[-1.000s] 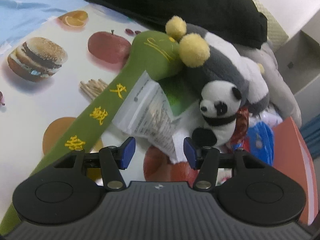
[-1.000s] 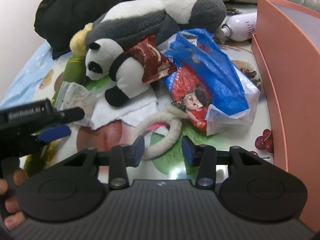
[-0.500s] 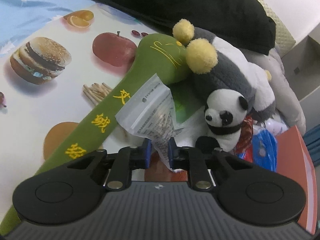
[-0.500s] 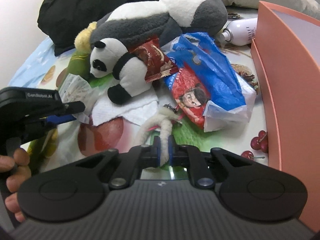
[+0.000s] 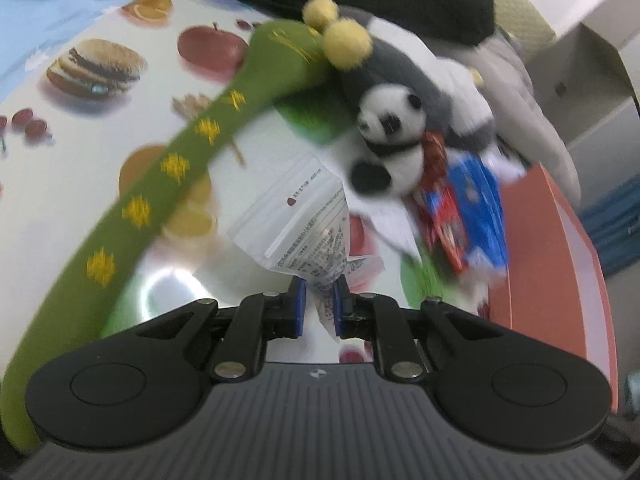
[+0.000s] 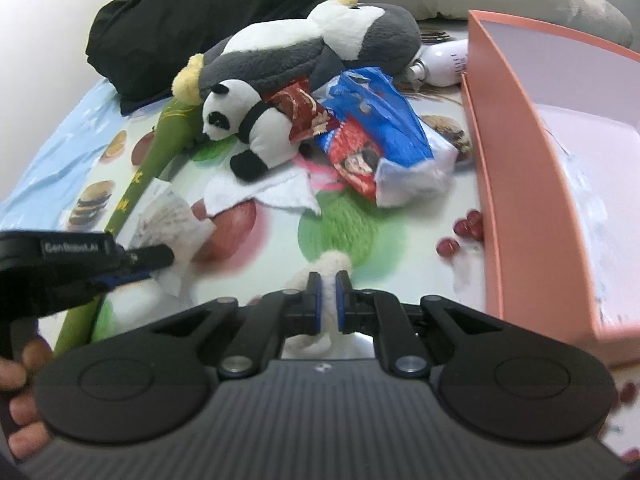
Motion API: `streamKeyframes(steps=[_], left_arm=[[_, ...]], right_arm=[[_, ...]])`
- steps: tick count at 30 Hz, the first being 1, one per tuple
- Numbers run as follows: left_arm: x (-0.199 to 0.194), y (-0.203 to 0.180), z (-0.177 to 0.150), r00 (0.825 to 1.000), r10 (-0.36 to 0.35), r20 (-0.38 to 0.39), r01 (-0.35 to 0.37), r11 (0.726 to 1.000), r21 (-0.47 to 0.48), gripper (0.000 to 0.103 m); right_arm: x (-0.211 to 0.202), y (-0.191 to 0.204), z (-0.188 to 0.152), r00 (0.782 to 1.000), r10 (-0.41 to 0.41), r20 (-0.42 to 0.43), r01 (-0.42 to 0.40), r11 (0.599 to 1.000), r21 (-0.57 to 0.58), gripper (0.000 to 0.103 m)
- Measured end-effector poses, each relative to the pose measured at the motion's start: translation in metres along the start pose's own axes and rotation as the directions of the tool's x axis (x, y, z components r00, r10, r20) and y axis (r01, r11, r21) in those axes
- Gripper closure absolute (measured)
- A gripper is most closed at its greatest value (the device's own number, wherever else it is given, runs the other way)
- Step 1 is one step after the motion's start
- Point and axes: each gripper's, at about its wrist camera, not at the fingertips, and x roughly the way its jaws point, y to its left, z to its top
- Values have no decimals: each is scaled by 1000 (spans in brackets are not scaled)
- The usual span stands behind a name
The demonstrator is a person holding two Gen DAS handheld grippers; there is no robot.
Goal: Organize soft objects
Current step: 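Lift the clear bag with the left gripper while the right gripper grasps the white hair tie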
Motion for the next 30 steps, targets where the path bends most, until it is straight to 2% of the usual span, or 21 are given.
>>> streamKeyframes(steps=[7,11,17,19,21,22,24,25,26,28,30], left_arm=[[-26,-9,-38,999,-22,-38,23,999,48,87],[-30,-14,-49,997,-30,-72,36,995,89,86],[-32,-17,-58,996,-2,-91,16,987,160,85],[-32,-18,-58,993,0,-121,23,981,194,76],[-34,-19,-60,992,17,-129,14,972,234,58],[-37,-19,-62,992,30,-121,3,965,261,54],[-42,-21,-63,992,53,-118,-13,950,312,43],[-44,-21,-63,991,57,-120,-13,941,339,40],[-47,-20,-63,991,57,-117,-11,932,361,35],[-54,-17,-61,994,54,-100,-12,923,385,35],[-58,-15,-58,995,49,-88,-8,909,418,34]], right_arm=[[-28,1,-28,1000,-13,0,13,1000,10,92],[-37,-4,-45,1000,-15,4,15,1000,27,92],[-29,-22,-59,1000,-25,-9,25,997,77,91],[-29,-26,-61,1000,-17,-9,17,995,95,90],[-30,-29,-63,1000,-7,-4,8,994,113,89],[-30,-30,-63,1000,-1,-5,2,993,122,88],[-32,-32,-65,1000,15,-6,-14,991,136,85],[-33,-31,-66,1000,21,-3,-21,990,137,79],[-34,-31,-66,1000,26,0,-25,990,138,69],[-37,-30,-68,1000,27,9,-28,990,140,55],[-39,-28,-69,999,35,19,-37,989,140,49]])
